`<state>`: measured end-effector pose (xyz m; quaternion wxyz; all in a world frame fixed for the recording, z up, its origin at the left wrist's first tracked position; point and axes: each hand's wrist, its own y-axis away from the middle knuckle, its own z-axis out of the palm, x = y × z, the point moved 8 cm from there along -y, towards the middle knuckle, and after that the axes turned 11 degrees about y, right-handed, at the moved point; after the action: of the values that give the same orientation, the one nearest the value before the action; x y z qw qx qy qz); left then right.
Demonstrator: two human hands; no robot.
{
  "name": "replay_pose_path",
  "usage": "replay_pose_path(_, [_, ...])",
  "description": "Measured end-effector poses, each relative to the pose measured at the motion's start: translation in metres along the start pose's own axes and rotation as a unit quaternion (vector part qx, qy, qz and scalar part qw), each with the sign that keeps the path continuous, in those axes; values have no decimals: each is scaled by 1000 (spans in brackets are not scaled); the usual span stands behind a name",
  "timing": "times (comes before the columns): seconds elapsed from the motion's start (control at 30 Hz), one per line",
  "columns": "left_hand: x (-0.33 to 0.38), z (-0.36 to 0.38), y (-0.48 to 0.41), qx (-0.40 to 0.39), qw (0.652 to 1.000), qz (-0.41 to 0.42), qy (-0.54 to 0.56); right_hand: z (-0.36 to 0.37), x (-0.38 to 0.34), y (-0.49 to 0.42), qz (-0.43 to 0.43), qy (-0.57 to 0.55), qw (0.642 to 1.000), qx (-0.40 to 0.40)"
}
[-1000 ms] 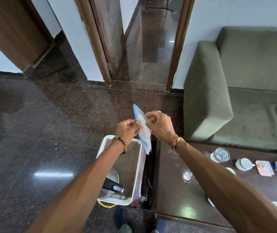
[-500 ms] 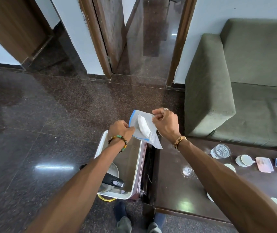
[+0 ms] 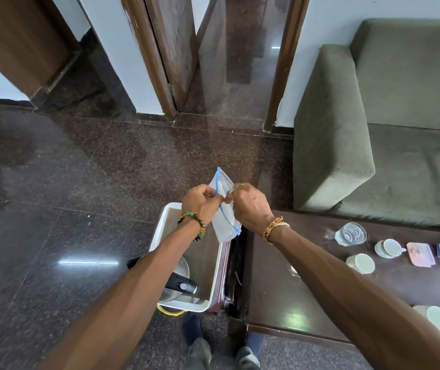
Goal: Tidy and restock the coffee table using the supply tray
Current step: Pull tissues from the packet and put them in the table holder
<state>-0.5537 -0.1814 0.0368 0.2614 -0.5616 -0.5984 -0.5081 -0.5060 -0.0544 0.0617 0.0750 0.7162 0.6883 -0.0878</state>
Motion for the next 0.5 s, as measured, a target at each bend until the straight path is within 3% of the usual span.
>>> replay_pose_path(0.07, [-1,-2,1,3,1000,10,-18,14,9,-1,78,-36,994,-71])
replay_pose_path(0.17, [-2,-5,3,0,999,18,-35,20,18,-1,169,-118,972,-113])
replay_pose_path(0.33, [-5,-3,6,-14,999,12,-37,27,13,-6,185,-111,960,-181])
replay_pose_path(0.5, [-7,0,9,-14,1000,19,-2,32,14,-8,221,-181,935,-209])
